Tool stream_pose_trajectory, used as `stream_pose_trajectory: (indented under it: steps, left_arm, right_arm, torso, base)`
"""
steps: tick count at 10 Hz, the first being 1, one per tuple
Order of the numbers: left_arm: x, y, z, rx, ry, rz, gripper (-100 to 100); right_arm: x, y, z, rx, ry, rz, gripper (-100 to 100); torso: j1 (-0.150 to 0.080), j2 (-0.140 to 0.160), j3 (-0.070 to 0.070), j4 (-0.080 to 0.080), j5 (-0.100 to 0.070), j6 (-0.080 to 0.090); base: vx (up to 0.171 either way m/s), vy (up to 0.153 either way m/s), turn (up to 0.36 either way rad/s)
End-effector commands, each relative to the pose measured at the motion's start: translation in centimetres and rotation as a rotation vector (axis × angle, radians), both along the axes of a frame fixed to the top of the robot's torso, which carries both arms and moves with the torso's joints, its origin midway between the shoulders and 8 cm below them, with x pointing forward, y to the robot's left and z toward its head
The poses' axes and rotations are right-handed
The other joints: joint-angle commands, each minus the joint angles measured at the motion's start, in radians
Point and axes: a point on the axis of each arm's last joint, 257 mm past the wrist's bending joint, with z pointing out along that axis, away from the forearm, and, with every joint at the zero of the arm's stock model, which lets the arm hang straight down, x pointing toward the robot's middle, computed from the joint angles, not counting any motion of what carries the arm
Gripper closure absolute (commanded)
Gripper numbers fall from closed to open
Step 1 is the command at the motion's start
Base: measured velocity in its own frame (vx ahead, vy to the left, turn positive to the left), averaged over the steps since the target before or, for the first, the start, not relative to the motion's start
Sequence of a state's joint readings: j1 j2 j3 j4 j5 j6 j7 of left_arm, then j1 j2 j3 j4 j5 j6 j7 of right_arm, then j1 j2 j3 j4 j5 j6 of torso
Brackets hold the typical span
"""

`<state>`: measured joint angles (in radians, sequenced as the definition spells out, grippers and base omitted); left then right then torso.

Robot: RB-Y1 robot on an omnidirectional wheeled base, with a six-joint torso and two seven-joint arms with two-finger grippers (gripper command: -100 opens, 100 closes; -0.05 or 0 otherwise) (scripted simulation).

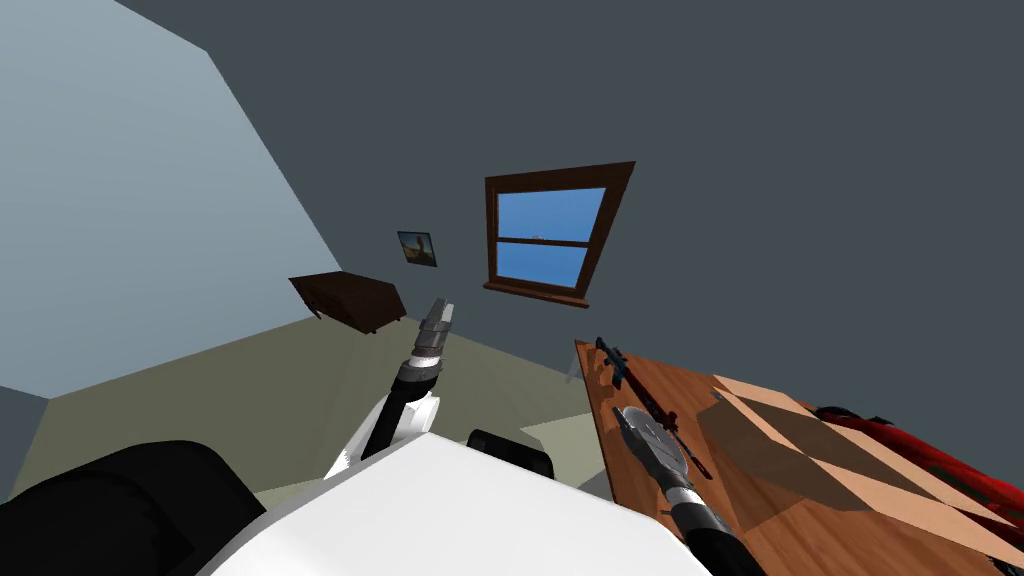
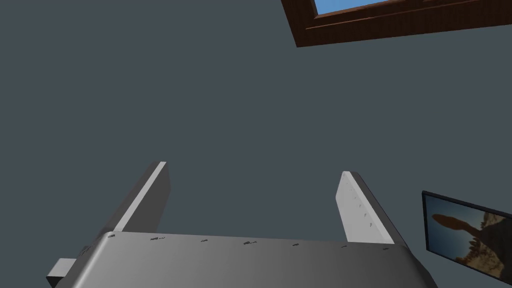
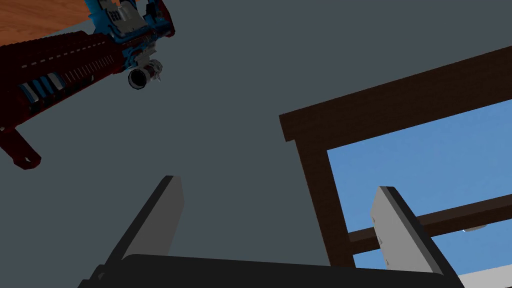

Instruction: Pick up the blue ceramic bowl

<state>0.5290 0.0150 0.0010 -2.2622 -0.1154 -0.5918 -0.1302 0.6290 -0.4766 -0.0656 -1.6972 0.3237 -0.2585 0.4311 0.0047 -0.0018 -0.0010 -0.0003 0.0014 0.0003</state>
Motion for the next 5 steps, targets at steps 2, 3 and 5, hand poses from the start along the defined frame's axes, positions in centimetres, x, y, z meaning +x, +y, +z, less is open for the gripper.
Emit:
stream_pose_trajectory:
  steps: [2,3,5]
  left_arm:
    - [0.0,0.0,0.0,0.000,0.000,0.000,0]
    - [0.0,0.0,0.0,0.000,0.000,0.000,0]
    - [0.0,0.0,0.0,0.000,0.000,0.000,0]
  right_arm:
    - [-2.6,-2.2,-3.2,-0.077,0.091,-0.002,-100]
    - [-3.6,-3.0,-4.6,-0.078,0.125,-0.019,-100]
    - [-5.4,-4.6,-6.6,-0.124,0.188,-0.022,-100]
  torso:
    - [0.000,0.001,0.000,0.000,0.000,0.001]
    - [0.000,0.000,0.000,0.000,0.000,0.000]
    - [-0.002,0.000,0.000,0.000,0.000,0.000]
  base:
    - [0.061,0.068,0.193]
    - [0.062,0.048,0.102]
    - [0.079,0.042,0.135]
